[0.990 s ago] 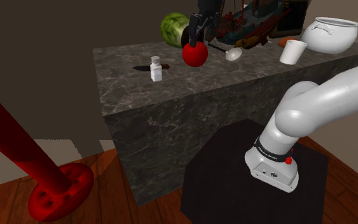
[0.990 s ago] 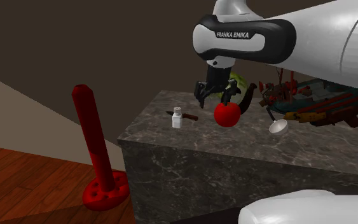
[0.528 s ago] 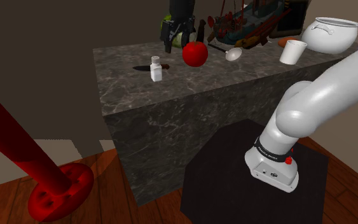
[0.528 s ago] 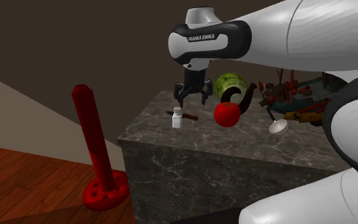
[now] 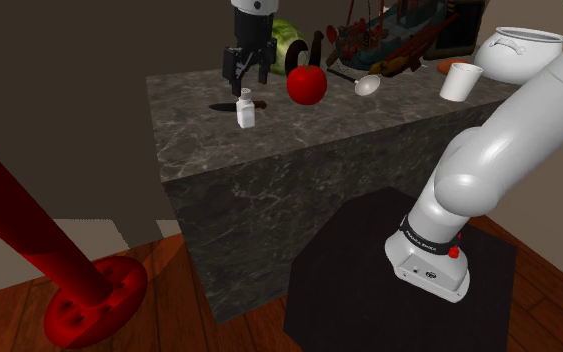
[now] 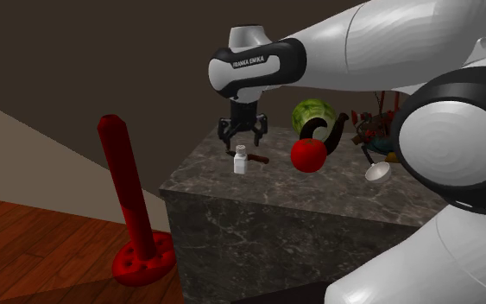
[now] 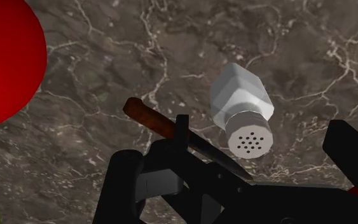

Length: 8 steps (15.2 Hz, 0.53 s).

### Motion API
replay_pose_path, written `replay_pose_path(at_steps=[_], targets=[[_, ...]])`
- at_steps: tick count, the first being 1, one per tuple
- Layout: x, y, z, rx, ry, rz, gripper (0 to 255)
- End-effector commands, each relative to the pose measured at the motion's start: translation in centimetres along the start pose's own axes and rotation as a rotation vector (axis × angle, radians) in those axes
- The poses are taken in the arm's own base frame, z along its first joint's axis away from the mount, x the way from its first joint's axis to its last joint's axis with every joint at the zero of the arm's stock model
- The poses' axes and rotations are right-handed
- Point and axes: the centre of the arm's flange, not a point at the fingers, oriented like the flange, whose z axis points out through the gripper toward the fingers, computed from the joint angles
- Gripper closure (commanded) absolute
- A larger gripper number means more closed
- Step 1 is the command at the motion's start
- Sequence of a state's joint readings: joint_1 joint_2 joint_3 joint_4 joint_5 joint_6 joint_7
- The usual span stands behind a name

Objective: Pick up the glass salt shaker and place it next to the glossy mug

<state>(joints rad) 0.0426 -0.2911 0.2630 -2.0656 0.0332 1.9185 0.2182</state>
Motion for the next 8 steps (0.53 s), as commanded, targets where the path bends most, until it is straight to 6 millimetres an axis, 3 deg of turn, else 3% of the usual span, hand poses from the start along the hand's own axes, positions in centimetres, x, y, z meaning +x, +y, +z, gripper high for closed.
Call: replay_pose_path(at_steps=[1,4,8], targets=[[0.0,-0.1,1.0,0.0,0.0,0.0,0],[0.0,-0.1,2.4,0.0,0.0,0.0,0],[0.0,-0.1,2.4,0.0,0.0,0.0,0]])
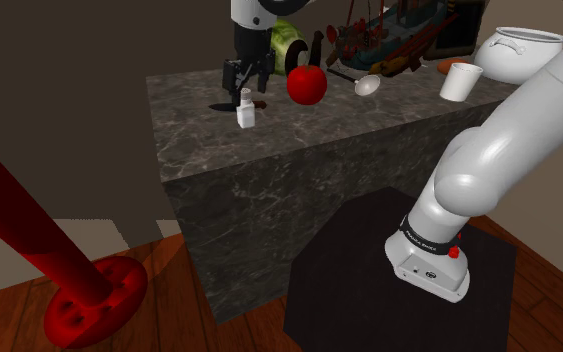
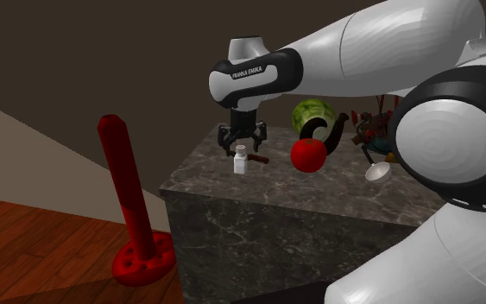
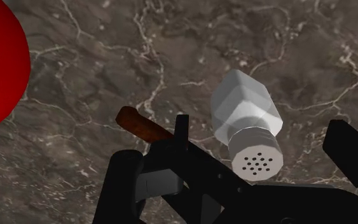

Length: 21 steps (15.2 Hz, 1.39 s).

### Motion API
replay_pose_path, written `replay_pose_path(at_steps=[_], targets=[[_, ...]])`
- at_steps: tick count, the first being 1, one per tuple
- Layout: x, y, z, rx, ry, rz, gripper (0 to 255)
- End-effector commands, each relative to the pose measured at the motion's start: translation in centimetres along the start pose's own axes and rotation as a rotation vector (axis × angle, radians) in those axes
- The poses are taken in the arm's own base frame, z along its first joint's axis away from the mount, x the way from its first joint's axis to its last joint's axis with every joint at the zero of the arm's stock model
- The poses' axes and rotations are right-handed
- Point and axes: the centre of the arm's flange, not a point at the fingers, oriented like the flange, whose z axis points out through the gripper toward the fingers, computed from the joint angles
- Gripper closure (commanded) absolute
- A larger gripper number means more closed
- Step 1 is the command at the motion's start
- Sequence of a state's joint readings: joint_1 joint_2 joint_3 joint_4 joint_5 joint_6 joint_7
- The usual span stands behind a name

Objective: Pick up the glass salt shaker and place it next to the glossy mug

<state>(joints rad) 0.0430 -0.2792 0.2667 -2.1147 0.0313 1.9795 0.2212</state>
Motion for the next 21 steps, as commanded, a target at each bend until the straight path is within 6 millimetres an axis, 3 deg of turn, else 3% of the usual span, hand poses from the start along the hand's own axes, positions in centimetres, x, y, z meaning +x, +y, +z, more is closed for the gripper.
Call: replay_pose_path(at_steps=[1,3,4,13,21], targets=[[0.0,0.0,0.0,0.0,0.0,0.0,0],[0.0,0.0,0.0,0.0,0.0,0.0,0],[0.0,0.0,0.0,0.0,0.0,0.0,255],[0.0,0.0,0.0,0.0,0.0,0.0,255],[0.6,0.0,-4.2,0.0,0.0,0.0,255]])
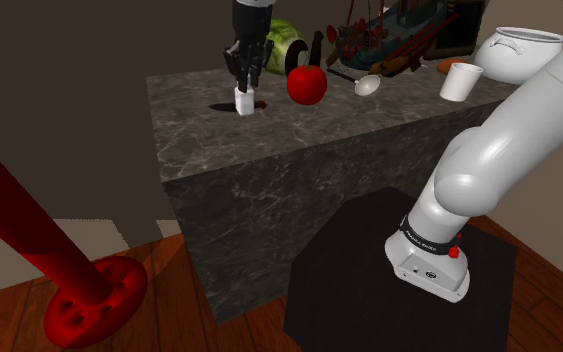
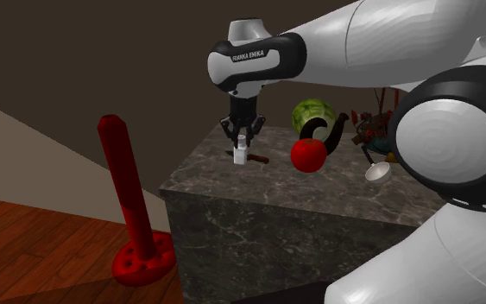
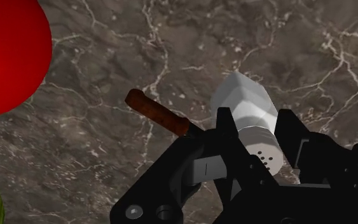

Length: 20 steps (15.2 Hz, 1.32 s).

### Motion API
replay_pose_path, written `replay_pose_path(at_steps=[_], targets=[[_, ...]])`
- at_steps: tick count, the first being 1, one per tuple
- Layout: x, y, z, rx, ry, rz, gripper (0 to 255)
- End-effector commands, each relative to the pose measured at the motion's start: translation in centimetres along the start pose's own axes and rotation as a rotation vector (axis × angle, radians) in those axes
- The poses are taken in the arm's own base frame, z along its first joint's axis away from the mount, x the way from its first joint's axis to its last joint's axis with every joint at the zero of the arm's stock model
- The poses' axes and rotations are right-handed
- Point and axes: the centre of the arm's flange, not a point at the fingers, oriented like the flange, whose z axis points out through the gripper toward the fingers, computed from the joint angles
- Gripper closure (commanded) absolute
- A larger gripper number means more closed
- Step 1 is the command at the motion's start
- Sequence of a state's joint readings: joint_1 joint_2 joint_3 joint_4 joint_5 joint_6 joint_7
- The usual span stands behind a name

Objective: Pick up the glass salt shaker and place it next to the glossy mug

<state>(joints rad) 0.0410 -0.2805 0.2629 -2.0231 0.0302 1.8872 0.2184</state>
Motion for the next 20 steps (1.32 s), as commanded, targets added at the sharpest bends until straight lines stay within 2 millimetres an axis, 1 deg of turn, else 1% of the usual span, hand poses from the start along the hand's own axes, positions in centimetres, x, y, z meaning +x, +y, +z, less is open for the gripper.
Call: replay_pose_path(at_steps=[1,20], targets=[[0.1,0.0,-1.1,0.0,0.0,0.0,255],[1.5,0.1,-11.0,0.0,0.0,0.0,255]])
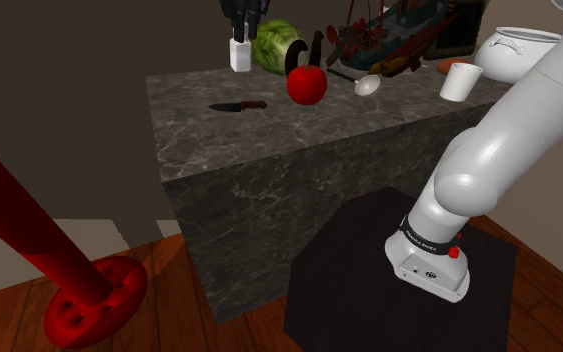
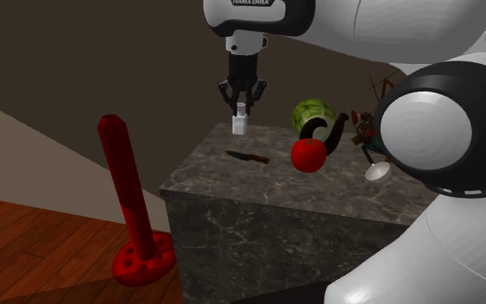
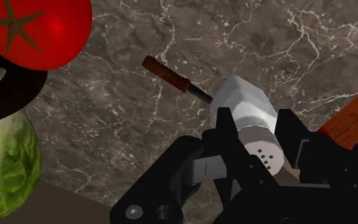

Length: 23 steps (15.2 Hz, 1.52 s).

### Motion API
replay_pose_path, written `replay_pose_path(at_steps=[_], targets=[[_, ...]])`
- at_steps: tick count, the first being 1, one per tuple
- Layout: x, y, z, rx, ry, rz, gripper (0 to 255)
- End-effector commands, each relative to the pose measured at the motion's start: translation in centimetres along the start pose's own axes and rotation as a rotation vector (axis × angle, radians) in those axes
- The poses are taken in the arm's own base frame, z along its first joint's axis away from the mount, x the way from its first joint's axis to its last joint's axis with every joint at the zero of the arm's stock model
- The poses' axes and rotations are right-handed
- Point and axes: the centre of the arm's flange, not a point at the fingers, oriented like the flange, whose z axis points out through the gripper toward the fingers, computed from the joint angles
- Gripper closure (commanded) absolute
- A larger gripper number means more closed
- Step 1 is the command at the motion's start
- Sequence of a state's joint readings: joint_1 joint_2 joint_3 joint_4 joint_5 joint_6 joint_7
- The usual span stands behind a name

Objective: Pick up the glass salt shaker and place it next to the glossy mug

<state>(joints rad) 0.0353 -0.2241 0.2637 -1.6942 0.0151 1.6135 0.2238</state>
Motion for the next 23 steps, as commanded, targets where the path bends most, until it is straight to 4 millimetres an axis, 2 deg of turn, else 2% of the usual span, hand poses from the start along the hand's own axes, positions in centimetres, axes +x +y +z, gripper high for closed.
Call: replay_pose_path(at_steps=[1,5,23], targets=[[0.2,0.1,-1.0,0.0,-0.001,0.0,255],[0.4,0.2,-3.0,0.0,-0.001,0.0,255],[-14.9,18.2,-5.0,0.0,-0.001,0.0,255]])
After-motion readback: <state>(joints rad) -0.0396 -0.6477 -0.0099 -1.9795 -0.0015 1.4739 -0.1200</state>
